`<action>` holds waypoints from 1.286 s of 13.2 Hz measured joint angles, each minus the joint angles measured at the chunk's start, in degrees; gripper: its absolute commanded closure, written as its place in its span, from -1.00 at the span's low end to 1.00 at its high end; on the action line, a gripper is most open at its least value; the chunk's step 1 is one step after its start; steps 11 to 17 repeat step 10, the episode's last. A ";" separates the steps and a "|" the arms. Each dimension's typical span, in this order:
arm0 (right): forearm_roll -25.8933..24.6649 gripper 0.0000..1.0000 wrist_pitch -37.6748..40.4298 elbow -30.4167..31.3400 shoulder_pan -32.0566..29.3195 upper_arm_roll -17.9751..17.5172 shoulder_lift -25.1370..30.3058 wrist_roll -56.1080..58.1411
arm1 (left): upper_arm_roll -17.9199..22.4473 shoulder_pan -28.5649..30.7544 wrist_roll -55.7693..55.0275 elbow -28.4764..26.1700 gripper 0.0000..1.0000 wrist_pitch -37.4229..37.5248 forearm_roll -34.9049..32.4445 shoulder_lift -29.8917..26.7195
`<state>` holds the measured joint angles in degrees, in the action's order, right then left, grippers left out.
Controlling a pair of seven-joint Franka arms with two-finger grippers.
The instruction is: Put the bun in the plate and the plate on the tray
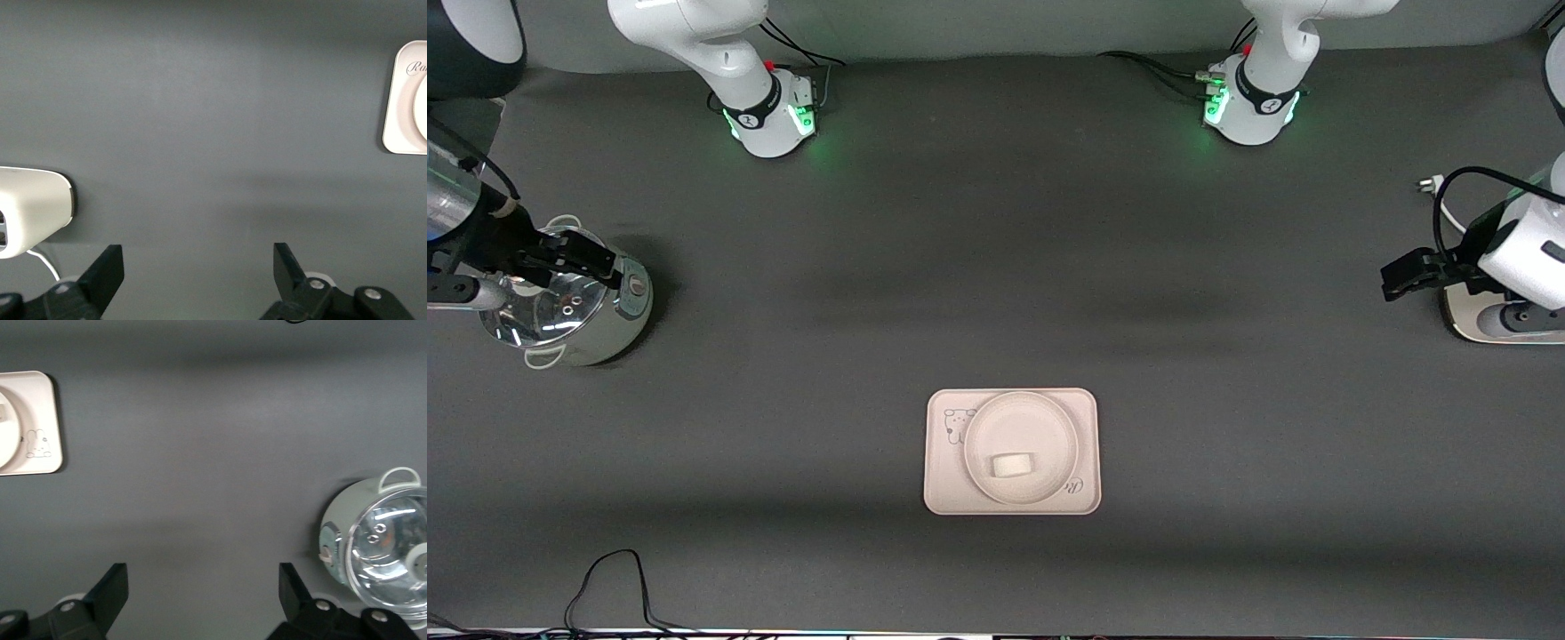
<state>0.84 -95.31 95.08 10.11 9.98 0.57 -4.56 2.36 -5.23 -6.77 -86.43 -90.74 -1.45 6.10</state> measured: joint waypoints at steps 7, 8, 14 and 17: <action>-0.05 -1.00 0.86 -0.25 -5.19 -3.08 0.34 1.19 | 0.11 1.77 -0.01 -0.13 -1.00 2.01 1.21 -3.20; -0.05 -1.00 0.89 -0.27 -5.19 -3.47 0.48 1.19 | 0.12 1.77 -0.02 -0.40 -1.00 2.55 1.21 -3.69; -0.05 -1.00 0.93 -0.27 -5.21 -3.65 0.68 1.19 | 0.20 1.88 -0.02 -1.98 -1.00 2.56 1.20 -5.09; -0.05 -1.00 0.93 -0.27 -5.21 -3.65 0.68 1.19 | 0.20 1.88 -0.02 -1.98 -1.00 2.56 1.20 -5.09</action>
